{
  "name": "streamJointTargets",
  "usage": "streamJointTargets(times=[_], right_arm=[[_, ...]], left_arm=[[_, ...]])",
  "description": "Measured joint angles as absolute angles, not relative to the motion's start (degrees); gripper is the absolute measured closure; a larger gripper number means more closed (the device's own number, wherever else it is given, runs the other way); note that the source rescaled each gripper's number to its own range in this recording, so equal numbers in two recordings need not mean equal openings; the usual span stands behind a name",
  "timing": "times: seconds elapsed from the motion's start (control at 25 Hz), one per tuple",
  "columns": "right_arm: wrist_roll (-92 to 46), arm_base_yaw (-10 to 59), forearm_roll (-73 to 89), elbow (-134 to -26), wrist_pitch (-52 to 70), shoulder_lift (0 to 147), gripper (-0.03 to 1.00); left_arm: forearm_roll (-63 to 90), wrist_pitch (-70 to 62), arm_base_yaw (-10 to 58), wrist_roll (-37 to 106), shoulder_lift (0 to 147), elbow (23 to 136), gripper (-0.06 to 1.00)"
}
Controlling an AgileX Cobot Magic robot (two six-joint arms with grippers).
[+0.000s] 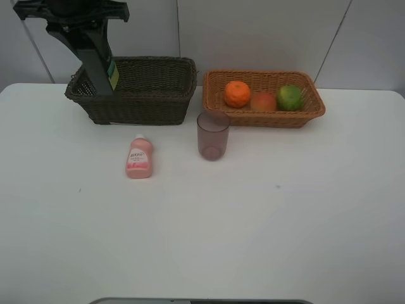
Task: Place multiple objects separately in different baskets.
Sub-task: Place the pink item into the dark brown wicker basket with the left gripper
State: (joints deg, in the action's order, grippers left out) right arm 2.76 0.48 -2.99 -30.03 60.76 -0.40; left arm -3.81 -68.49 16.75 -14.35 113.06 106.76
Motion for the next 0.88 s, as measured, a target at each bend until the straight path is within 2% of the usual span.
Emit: streamJointTargets(times=[0.16,0.36,0.88], right_arm=[[2.76,0.48,-2.99,-30.03,60.76,-0.40,0.36],[2.76,0.48,-2.99,-30.03,60.76,-0.40,0.36],[2.76,0.48,-2.99,-30.03,60.76,-0.40,0.36]], left_arm=[[-3.81,-68.54,16.75,-13.69,121.11,118.48,0.45],[-3.98,-68.54,16.75,-13.52,129.30,126.79,0.45],[-4.39,-62.93,16.02,-9.96,139.82,127.69,0.45]])
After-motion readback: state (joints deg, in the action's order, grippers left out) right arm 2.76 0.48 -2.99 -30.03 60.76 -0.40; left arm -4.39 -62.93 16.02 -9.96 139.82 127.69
